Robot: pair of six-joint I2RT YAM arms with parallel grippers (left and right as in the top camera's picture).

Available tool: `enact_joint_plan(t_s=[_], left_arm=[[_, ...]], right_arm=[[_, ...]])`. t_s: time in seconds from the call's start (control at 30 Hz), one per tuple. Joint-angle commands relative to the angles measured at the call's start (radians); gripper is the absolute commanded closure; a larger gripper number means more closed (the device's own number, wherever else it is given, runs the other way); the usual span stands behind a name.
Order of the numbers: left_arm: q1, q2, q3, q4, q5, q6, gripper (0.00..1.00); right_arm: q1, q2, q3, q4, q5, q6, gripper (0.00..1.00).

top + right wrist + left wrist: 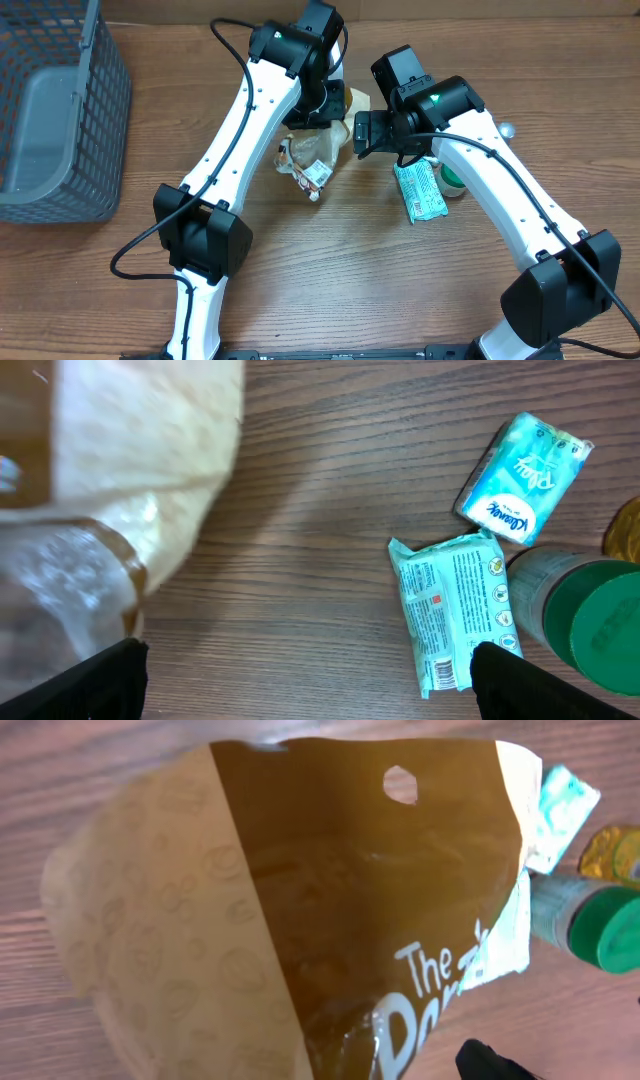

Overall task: Scan the item barcode
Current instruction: 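Lower the Pantree bag down onto the table with the left gripper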

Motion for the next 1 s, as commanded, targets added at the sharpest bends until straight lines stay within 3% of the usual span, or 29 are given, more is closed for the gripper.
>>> enact_joint_plan(t_s=[0.0,0.23,0.47,0.97], left_arm=[[-0.023,0.001,-0.064,0.002,0.1,-0.009,0.96],[-0.04,0.001,-0.195,0.056,0.183,0.002,0.96],[-0.04,0.001,-0.307,0.153,0.358,0.002,0.95],[-0.04,0.003,-0.326,0.234,0.369,0.043,0.89]], right_arm=[[-0.006,-0.003,0.011,0.003,0.01,-0.004,0.0],[-0.006,-0.003,0.011,0.003,0.01,-0.004,0.0],[-0.006,-0.003,0.011,0.003,0.01,-0.004,0.0],[-0.006,-0.003,0.011,0.003,0.01,-0.004,0.0]])
